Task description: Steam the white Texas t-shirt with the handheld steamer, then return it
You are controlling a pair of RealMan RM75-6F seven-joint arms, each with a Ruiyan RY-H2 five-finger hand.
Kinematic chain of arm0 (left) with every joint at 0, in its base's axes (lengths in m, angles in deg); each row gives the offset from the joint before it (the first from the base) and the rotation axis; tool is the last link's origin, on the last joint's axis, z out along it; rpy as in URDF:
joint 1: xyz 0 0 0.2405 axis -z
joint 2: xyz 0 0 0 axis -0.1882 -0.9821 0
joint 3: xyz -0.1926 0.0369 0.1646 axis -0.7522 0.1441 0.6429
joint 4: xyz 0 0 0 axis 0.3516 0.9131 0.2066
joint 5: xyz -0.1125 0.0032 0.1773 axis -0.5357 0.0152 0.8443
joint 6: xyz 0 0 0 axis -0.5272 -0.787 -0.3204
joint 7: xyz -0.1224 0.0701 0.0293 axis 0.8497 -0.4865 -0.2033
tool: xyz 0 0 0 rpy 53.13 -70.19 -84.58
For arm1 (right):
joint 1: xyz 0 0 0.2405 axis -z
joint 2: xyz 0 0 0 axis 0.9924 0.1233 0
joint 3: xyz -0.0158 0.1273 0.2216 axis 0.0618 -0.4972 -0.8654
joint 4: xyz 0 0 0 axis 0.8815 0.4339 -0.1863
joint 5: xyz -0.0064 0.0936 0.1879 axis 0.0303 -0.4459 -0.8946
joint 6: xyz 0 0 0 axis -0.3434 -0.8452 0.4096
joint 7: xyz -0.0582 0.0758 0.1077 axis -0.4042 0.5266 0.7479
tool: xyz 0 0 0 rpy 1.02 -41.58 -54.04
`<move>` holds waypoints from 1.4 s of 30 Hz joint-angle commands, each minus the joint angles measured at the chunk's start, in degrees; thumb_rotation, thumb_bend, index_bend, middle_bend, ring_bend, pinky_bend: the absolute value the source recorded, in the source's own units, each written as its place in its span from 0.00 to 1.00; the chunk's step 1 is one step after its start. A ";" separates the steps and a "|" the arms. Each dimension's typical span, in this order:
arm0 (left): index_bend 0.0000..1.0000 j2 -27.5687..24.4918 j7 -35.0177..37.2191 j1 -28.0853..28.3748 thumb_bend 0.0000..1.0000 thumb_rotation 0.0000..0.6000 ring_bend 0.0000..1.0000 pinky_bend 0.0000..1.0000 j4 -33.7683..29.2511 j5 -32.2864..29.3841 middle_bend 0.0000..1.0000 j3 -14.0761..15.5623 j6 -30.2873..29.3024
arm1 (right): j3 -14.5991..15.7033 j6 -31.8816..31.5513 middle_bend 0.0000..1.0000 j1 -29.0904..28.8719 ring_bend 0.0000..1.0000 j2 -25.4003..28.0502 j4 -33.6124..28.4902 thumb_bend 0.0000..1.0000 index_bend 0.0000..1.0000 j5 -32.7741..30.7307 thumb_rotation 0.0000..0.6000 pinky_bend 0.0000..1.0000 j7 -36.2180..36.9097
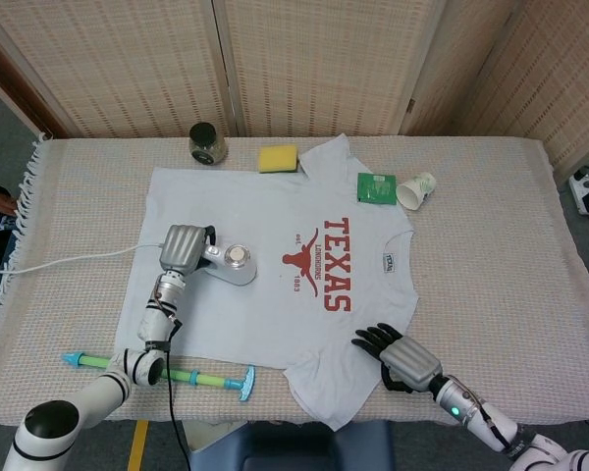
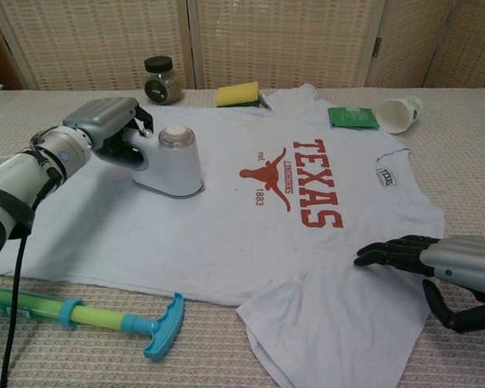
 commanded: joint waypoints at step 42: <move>0.92 -11.26 6.63 -10.22 0.66 1.00 0.89 0.83 -18.17 9.91 1.00 5.90 -11.10 | 1.08 -1.59 0.00 -0.18 0.00 0.19 -0.64 1.00 0.00 0.37 0.62 0.00 -0.03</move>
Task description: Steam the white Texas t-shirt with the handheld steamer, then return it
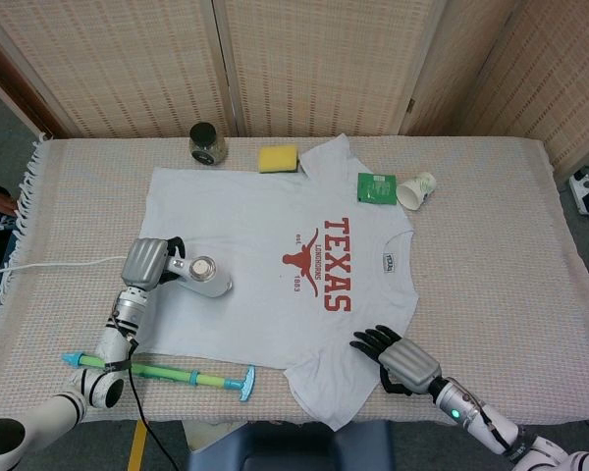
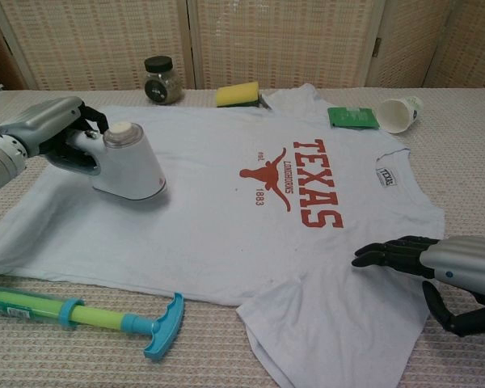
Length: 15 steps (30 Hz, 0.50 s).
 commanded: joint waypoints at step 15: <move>0.92 -1.69 -5.33 -3.33 0.66 1.00 0.89 0.83 -3.95 4.22 1.00 5.88 -2.60 | 0.20 -0.13 0.00 -0.29 0.00 -0.53 0.72 1.00 0.00 0.54 0.63 0.00 0.94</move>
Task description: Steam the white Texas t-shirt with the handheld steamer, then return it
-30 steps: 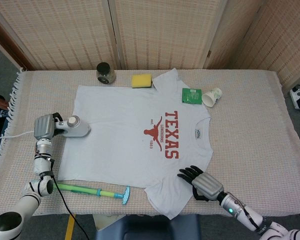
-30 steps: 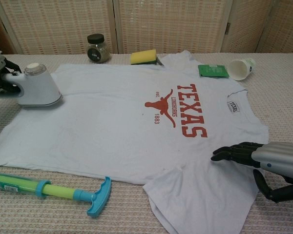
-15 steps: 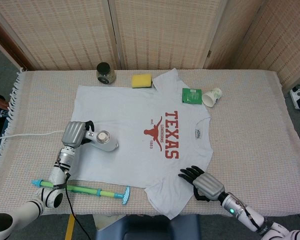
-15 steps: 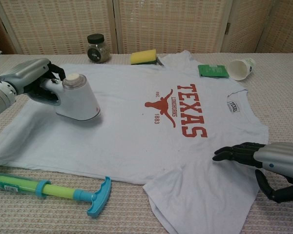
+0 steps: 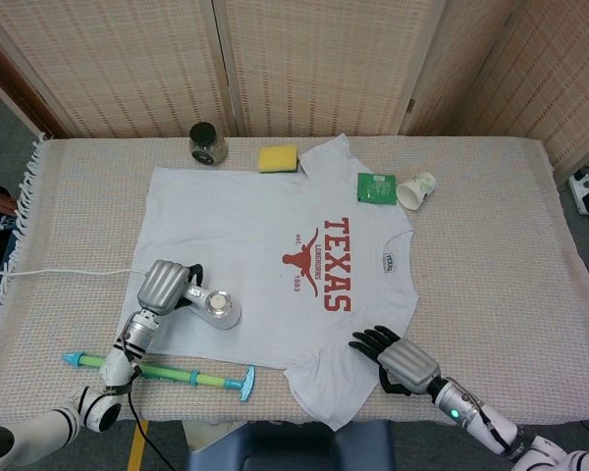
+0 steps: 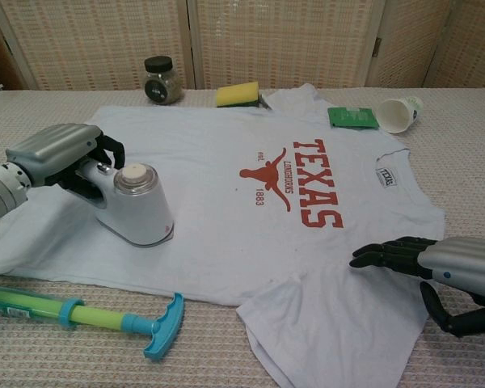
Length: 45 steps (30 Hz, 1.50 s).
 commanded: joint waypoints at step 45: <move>0.37 4.38 7.20 -0.50 0.40 1.00 0.43 0.71 35.00 -20.38 0.54 -15.38 21.25 | -0.09 -1.70 0.00 0.79 0.00 1.21 -2.35 1.00 0.00 -0.42 0.62 0.00 -1.67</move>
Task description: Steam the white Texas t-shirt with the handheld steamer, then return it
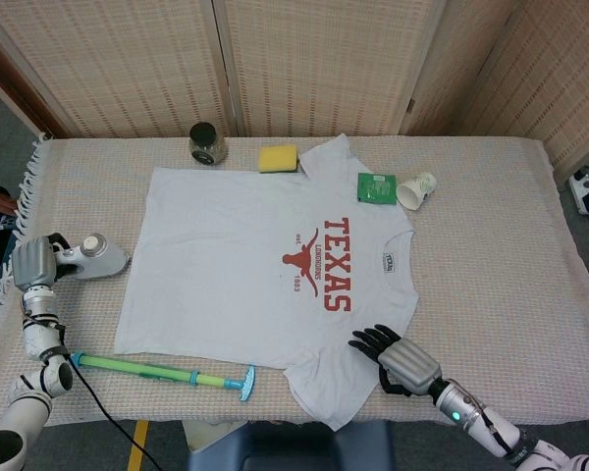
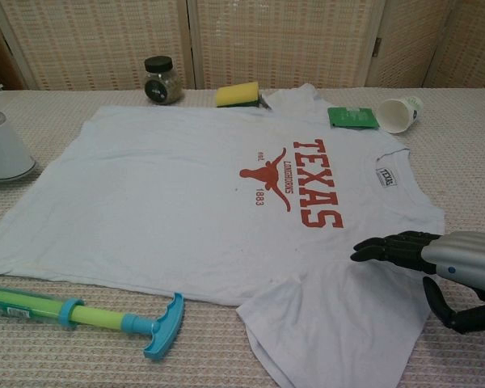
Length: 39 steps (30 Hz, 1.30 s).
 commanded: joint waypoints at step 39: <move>0.41 -29.10 -14.31 -16.66 0.13 1.00 0.34 0.33 -55.42 -2.06 0.42 2.44 -15.37 | -3.49 -13.86 0.03 6.08 0.00 5.62 -2.64 0.24 0.00 -1.35 0.64 0.04 -2.55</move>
